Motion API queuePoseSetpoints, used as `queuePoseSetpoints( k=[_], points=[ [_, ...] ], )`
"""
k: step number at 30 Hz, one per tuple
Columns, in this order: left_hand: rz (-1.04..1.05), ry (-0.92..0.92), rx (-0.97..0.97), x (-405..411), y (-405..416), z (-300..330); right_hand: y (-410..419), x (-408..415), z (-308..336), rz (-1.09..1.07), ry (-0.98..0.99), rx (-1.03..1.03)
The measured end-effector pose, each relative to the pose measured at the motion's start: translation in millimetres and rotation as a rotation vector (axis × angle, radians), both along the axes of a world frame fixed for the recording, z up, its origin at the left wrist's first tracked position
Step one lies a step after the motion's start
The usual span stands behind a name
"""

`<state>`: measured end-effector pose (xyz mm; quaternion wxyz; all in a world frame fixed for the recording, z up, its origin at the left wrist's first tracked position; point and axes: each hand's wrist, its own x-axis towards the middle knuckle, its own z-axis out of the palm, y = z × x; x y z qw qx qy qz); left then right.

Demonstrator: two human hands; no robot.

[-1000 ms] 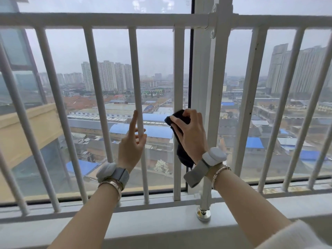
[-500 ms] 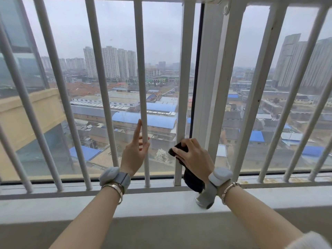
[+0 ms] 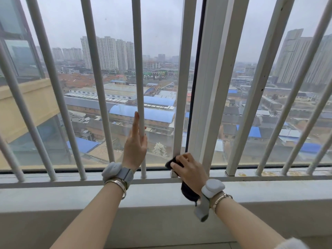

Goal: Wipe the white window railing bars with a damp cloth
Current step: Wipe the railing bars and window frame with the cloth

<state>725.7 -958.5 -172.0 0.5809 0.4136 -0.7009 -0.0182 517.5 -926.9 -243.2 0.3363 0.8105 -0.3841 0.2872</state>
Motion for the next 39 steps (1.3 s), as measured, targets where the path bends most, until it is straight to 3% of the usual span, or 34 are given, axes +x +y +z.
queuePoseSetpoints(
  k=[4, 11, 17, 22, 25, 28, 33, 39],
  points=[
    [-0.008, -0.016, 0.049, 5.0, -0.5, -2.3, 2.7, -6.4, -11.9, -0.005, 0.170, 0.057],
    [0.060, 0.009, 0.339, 5.3, 10.0, -42.7, -4.4, 0.8, 2.7, -0.009, -0.215, -0.009],
    [0.082, 0.017, 0.375, 3.8, 11.4, -46.3, 2.4, -5.6, -43.3, 0.024, -0.002, 0.133],
    [0.107, -0.006, 0.423, 2.3, 14.4, -41.6, 1.2, -16.4, -30.8, 0.013, 0.170, 0.213],
    [0.191, -0.041, 0.460, -3.0, 19.4, -31.5, 6.2, -23.8, -9.7, -0.020, 0.100, 0.200],
    [0.292, -0.054, 0.335, -5.9, 23.5, -14.3, 13.9, -33.5, 33.0, -0.010, -0.136, 0.098],
    [0.286, 0.086, -0.019, -22.1, 29.6, 32.1, 21.7, -52.6, 120.2, 0.031, -0.402, -0.149],
    [0.063, 0.033, -0.191, -68.1, 28.1, 113.9, 19.1, -77.2, 217.6, -0.035, -0.533, -0.370]
  ],
)
